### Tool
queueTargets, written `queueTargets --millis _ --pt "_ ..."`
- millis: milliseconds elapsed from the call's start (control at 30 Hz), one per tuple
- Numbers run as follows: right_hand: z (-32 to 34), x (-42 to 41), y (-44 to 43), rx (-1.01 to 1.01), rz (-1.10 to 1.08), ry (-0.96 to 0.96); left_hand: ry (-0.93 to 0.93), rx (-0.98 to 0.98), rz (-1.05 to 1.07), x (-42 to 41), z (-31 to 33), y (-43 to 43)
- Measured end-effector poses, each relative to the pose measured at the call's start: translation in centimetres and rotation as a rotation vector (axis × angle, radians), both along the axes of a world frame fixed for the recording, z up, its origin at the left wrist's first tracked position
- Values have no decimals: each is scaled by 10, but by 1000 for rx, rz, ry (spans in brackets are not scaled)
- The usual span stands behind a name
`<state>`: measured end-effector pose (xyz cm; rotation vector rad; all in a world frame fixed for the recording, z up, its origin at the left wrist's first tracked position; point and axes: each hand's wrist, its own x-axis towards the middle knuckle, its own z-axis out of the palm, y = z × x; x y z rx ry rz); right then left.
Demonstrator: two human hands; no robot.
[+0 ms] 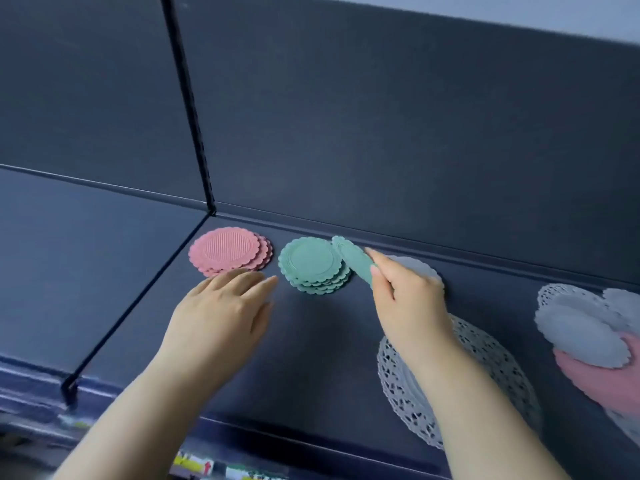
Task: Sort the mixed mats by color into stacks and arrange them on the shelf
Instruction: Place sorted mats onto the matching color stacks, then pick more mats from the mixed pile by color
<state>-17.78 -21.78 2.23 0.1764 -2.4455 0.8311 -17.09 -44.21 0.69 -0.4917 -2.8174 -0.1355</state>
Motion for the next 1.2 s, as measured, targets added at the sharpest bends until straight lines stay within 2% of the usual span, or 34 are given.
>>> queueTargets --millis 67,167,367,567,800,900,1100,1200 --pt "-4 -20 -19 32 -46 38 29 20 -17 -16 2 -22" --pt "-14 -42 -40 109 -104 -25 55 47 -55 -37 2 -44" --pt "-31 -55 -75 278 -15 -403 87 107 -161 -61 0 -61" --pt "-28 -54 -84 319 -85 -521 86 112 -226 -67 -9 -61" --pt "-29 -52 -86 309 -67 -509 82 137 -255 -66 -8 -55" --pt "-22 -43 -76 222 -42 -514 76 136 -272 -59 -7 -45" --pt "-2 -2 -47 184 15 -345 88 153 -234 -28 -1 -9" --pt "5 27 -15 203 50 -335 64 146 -213 -1 0 26"
